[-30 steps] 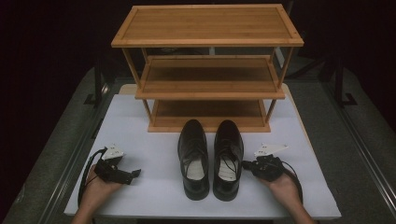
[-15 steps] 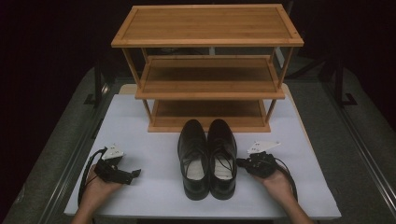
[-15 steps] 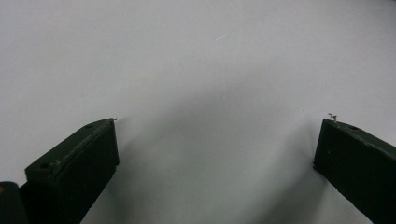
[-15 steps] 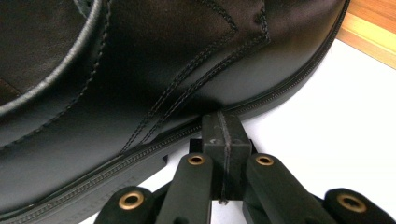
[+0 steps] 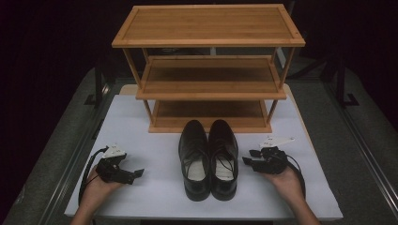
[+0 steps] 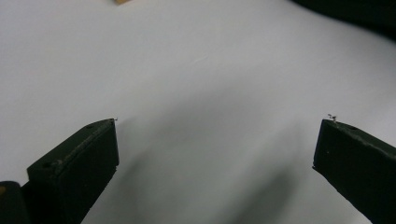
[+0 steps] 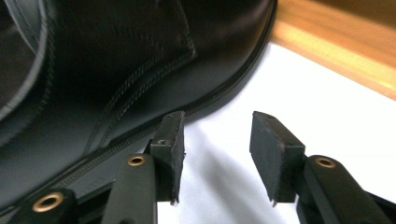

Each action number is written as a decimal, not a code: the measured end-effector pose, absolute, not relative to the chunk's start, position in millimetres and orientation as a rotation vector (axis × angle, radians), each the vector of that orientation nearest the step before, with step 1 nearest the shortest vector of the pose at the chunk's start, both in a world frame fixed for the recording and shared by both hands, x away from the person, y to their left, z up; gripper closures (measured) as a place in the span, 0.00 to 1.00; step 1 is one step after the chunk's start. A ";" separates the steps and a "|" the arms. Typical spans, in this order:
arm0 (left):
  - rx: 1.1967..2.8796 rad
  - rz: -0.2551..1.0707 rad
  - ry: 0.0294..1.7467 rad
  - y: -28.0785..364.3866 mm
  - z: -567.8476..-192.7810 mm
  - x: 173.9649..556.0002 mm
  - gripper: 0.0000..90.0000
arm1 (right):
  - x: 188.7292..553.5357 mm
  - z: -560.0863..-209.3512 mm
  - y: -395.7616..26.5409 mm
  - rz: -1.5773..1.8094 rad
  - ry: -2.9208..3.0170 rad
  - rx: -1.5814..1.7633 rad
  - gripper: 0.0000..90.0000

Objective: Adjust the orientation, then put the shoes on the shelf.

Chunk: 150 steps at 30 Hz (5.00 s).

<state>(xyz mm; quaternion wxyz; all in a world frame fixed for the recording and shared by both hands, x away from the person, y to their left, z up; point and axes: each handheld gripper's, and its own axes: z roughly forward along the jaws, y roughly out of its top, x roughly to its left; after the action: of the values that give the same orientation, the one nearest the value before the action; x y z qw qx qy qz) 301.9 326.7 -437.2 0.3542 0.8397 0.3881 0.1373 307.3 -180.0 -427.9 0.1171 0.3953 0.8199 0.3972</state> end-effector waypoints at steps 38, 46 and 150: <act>2.161 0.200 0.610 188.1 -358.3 335.8 0.30 | 321.9 -359.7 -136.1 1.383 2.418 0.948 0.45; 2.146 0.188 0.607 180.9 -361.7 339.7 0.36 | 325.7 -362.6 -128.1 1.377 2.446 0.934 0.44; 1.948 0.614 0.744 163.0 -384.4 432.8 0.97 | 425.3 -384.3 -123.8 1.241 2.085 1.137 0.96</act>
<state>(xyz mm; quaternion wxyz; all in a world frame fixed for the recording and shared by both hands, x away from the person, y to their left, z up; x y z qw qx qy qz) 432.8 163.0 -384.4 0.4652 0.7934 0.3029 0.2498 425.3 -123.8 -384.3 0.2288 0.4130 0.7575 0.4508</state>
